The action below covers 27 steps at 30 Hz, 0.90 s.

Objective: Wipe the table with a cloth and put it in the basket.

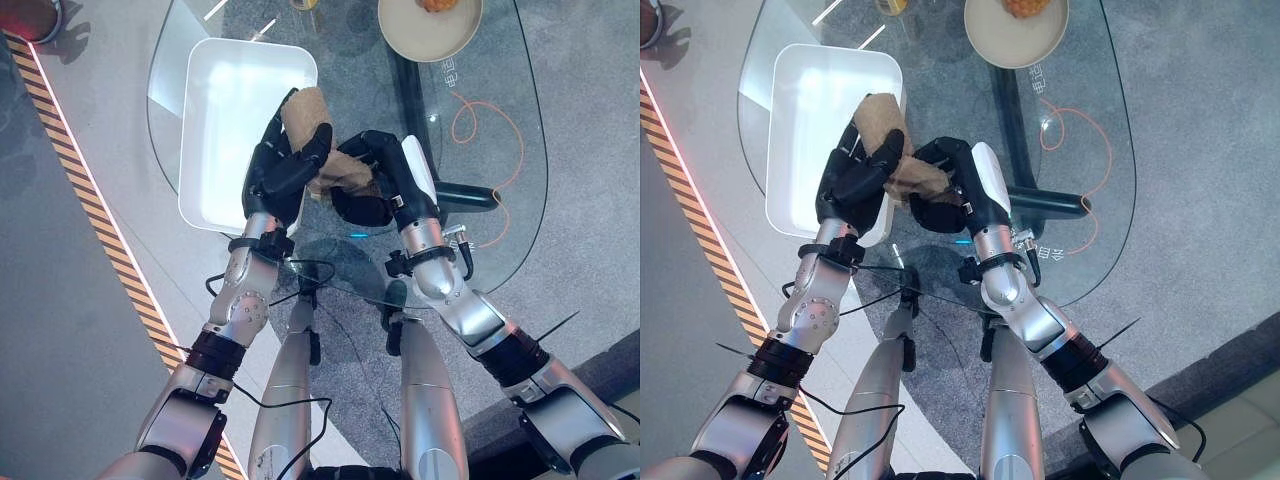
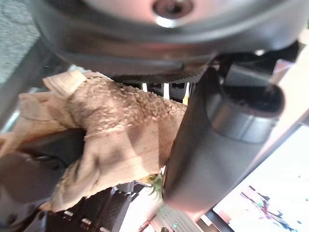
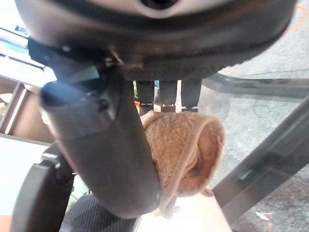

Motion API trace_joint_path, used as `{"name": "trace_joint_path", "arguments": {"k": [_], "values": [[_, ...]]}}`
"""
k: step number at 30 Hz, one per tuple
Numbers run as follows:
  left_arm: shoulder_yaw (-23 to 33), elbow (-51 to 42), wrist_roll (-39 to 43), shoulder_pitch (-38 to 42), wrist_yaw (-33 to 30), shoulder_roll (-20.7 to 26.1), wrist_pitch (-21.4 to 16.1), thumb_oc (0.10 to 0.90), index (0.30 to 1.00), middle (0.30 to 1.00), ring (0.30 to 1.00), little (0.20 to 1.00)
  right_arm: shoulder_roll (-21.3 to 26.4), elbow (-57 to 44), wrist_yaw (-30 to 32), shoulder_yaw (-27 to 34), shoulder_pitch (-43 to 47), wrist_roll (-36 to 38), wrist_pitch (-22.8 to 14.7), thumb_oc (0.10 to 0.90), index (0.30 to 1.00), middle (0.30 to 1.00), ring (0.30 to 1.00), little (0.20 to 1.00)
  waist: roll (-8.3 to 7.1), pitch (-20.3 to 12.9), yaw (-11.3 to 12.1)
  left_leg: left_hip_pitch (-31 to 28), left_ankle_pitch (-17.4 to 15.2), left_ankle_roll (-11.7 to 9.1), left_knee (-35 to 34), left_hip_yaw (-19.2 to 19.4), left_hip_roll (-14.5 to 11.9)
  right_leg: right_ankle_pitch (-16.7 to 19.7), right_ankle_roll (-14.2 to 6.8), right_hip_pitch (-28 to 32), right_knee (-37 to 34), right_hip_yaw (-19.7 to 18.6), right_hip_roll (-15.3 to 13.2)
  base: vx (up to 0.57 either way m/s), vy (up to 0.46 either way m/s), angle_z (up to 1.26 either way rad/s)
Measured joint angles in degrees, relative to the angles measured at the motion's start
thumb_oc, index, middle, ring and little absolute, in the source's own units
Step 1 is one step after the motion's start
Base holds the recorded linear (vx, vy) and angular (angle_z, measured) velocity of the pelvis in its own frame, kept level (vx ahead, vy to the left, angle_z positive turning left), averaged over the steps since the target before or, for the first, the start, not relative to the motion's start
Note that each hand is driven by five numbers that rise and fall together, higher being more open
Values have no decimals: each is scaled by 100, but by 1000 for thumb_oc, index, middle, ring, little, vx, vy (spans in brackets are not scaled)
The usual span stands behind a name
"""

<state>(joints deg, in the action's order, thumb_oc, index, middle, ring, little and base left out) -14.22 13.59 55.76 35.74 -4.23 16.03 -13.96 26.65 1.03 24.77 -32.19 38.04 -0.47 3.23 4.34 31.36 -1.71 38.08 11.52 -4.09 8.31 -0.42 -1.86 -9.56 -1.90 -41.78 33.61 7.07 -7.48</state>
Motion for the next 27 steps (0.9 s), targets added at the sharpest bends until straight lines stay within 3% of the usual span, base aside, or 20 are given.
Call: {"name": "trace_joint_path", "arguments": {"k": [18,19,20,21,27], "values": [[86,42,-44,19,-1,-134,-154,100,300,300,300,200,-36,-166,-58,-84,15,0,0,100,300,300,300,200,-1,0,-10,-7,3,-1,4,0,0,0,0,0,12,-4,0,0,0,0],[89,48,-44,19,1,-141,-159,100,300,300,300,200,-36,-166,-61,-84,15,0,0,298,469,469,469,398,-1,0,-9,-7,3,-1,4,0,0,0,0,0,12,-4,0,0,0,0],[89,70,-45,19,5,-158,-187,100,300,300,300,200,-36,-166,-71,-84,15,0,1,709,822,822,822,809,-1,0,-9,-7,3,-1,4,0,0,0,0,0,12,-4,0,0,0,0],[89,74,-45,19,4,-161,-194,100,300,300,300,200,-36,-166,-77,-84,15,0,2,800,900,900,900,900,-1,-1,-8,-7,2,-1,4,0,0,0,0,0,11,-4,0,0,0,0],[161,148,-46,23,-11,-196,-335,100,300,300,300,200,-144,-167,-86,-95,15,2,0,800,900,900,900,900,-3,-1,-15,-8,3,0,5,-1,0,1,0,0,13,-4,0,0,0,0]]}}
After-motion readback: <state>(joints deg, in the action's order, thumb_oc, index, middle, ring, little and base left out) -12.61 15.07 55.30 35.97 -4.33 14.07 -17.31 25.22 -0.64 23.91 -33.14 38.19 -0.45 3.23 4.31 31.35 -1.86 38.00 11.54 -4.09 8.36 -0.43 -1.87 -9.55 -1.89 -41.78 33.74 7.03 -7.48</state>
